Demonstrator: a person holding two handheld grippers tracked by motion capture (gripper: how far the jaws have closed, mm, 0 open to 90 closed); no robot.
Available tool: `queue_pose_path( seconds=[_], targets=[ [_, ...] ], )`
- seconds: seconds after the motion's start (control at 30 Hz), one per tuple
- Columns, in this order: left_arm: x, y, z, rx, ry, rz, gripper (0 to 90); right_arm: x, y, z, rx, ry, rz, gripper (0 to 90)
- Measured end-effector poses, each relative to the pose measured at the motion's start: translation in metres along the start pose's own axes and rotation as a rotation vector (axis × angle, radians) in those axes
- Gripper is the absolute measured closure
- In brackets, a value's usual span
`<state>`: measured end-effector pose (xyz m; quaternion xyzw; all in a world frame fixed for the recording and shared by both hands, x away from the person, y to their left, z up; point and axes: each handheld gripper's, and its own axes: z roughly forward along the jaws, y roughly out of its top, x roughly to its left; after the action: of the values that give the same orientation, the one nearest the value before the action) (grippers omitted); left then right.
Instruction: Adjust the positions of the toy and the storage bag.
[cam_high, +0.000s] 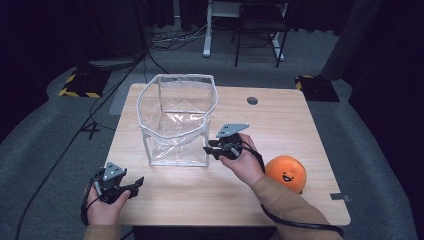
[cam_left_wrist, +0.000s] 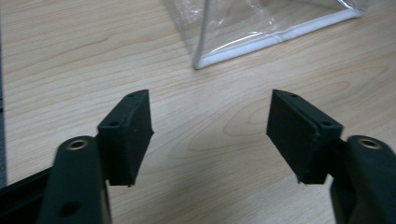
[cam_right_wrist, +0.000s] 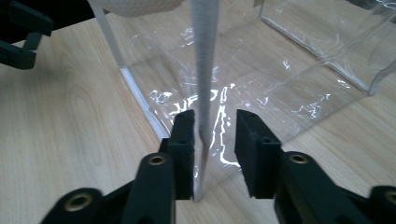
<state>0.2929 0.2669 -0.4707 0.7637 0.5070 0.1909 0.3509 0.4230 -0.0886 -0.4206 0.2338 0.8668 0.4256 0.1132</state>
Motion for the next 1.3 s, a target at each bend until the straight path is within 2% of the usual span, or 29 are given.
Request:
queue_pose_path(
  seconds=[0.07, 0.13, 0.17, 0.2, 0.27, 0.33, 0.5, 0.57, 0.63, 0.67, 0.73, 0.8, 0.93, 1.03, 1.1, 1.13, 1.17, 1.2, 1.3],
  targets=[
    [-0.001, 0.001, 0.001, 0.002, -0.004, 0.003, 33.5, -0.001, 0.0, 0.001, 0.0, -0.005, 0.001, 72.5],
    [-0.003, 0.003, 0.003, 0.0, -0.007, 0.006, 33.3, -0.003, 0.0, 0.002, -0.002, 0.017, 0.023, 81.2],
    [-0.003, 0.004, 0.004, 0.0, -0.01, 0.011, 32.9, -0.002, 0.0, 0.001, -0.002, 0.026, 0.026, 86.7],
    [-0.003, 0.005, 0.004, -0.002, -0.014, 0.012, 32.7, -0.001, 0.0, 0.001, 0.002, 0.021, 0.015, 87.8],
    [-0.004, 0.007, 0.006, -0.005, -0.017, 0.02, 32.6, 0.003, 0.0, -0.001, 0.009, -0.008, -0.018, 88.2],
    [-0.006, 0.008, 0.007, -0.009, -0.017, 0.019, 33.0, 0.003, -0.002, -0.004, 0.006, -0.012, -0.015, 88.2],
    [-0.018, 0.014, 0.015, -0.016, -0.046, 0.058, 38.3, 0.007, -0.014, -0.017, -0.002, -0.02, -0.006, 88.2],
    [-0.026, 0.017, 0.018, -0.003, -0.065, 0.099, 42.2, 0.009, -0.02, -0.025, 0.0, -0.02, -0.005, 88.2],
    [-0.036, 0.02, 0.023, 0.014, -0.096, 0.136, 50.1, 0.013, -0.026, -0.033, 0.001, -0.022, -0.011, 88.1],
    [-0.036, 0.02, 0.023, 0.014, -0.096, 0.136, 50.4, 0.013, -0.026, -0.033, 0.001, -0.022, -0.011, 88.1],
    [-0.048, 0.024, 0.028, 0.034, -0.097, 0.198, 53.5, 0.02, -0.037, -0.047, 0.003, -0.023, -0.025, 88.1],
    [-0.056, 0.027, 0.03, 0.043, -0.108, 0.241, 57.7, 0.023, -0.044, -0.056, 0.001, -0.023, -0.021, 88.1],
    [-0.063, 0.028, 0.031, 0.046, -0.139, 0.271, 67.2, 0.024, -0.055, -0.069, -0.009, -0.03, -0.011, 88.1],
    [-0.07, 0.029, 0.033, 0.061, -0.208, 0.277, 68.3, 0.026, -0.066, -0.082, -0.014, -0.034, 0.002, 88.1],
    [-0.075, 0.03, 0.034, 0.091, -0.241, 0.265, 62.4, 0.028, -0.075, -0.094, -0.011, -0.035, 0.003, 88.2],
    [-0.075, 0.03, 0.034, 0.091, -0.241, 0.265, 61.7, 0.029, -0.077, -0.097, -0.011, -0.036, 0.004, 88.1],
    [-0.081, 0.03, 0.034, 0.098, -0.262, 0.284, 61.9, 0.031, -0.08, -0.101, -0.009, -0.037, 0.001, 88.1],
    [-0.081, 0.03, 0.034, 0.098, -0.262, 0.284, 62.0, 0.031, -0.08, -0.101, -0.009, -0.037, 0.001, 88.1],
    [-0.094, 0.032, 0.035, 0.111, -0.285, 0.328, 62.0, 0.035, -0.089, -0.115, 0.001, -0.037, 0.009, 88.1]
  ],
)
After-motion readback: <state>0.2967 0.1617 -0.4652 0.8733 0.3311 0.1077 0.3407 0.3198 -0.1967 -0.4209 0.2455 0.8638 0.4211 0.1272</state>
